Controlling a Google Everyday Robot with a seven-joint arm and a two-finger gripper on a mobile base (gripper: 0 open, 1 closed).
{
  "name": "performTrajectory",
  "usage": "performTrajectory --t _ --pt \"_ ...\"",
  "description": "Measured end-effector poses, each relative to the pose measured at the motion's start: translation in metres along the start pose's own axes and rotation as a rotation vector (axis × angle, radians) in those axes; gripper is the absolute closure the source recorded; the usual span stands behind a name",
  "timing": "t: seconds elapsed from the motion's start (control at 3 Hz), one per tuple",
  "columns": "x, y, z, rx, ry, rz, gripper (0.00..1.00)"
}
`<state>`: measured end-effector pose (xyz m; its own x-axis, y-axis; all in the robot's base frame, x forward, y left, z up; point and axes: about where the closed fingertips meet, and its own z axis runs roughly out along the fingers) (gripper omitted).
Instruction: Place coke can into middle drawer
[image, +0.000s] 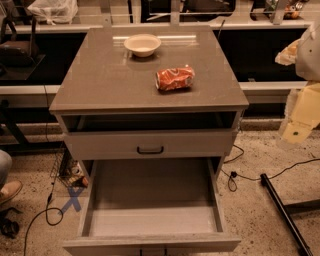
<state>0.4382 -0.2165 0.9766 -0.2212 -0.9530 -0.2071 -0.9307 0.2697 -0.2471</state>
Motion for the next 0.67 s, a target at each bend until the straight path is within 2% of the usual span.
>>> performTrajectory --t 0.33,0.67 --pt "0.0 0.0 0.0 0.0 0.0 0.0 0.0" --pt "-0.013 -0.015 0.005 0.022 -0.035 -0.02 0.0"
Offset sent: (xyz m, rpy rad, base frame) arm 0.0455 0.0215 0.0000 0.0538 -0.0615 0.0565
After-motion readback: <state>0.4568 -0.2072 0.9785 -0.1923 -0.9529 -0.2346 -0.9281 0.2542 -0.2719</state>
